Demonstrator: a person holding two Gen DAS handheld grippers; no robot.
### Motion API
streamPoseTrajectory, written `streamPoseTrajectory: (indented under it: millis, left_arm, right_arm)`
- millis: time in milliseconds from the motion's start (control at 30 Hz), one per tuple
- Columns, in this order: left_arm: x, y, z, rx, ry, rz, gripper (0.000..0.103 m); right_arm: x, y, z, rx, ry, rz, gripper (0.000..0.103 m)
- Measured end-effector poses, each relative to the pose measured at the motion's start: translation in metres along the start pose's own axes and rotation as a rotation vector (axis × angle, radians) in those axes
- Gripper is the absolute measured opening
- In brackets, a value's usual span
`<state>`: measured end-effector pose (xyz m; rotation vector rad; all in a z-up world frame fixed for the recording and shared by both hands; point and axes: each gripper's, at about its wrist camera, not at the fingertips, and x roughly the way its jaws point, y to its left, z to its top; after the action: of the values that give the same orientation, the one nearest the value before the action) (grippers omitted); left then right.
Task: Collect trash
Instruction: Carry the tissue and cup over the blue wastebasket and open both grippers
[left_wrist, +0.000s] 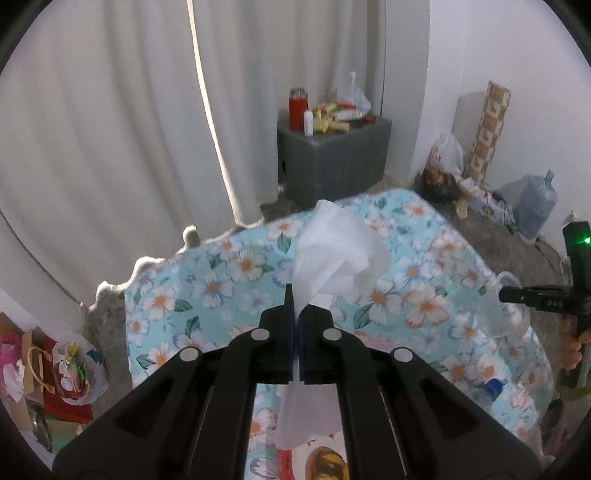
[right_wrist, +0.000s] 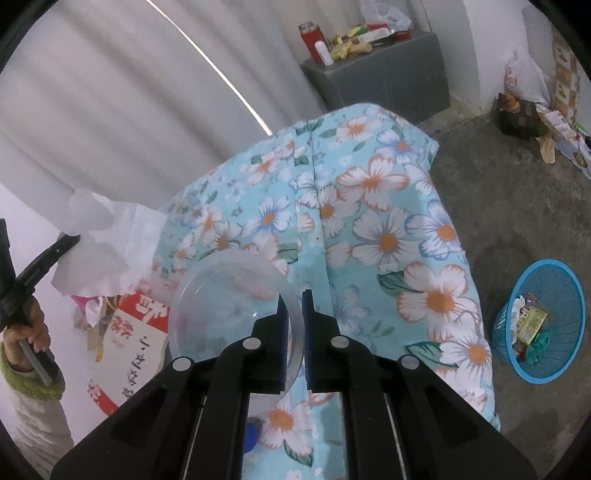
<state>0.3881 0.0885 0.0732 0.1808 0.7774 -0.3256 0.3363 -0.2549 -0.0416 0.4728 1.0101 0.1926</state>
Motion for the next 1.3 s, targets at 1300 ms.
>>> streamPoseTrajectory:
  millis: [1300]
  left_arm:
    - [-0.075,-0.283,0.041,0.378,-0.144,-0.276,0.0]
  right_arm:
    - [-0.146,-0.163,-0.071,0.325,-0.287,0.059,0.007]
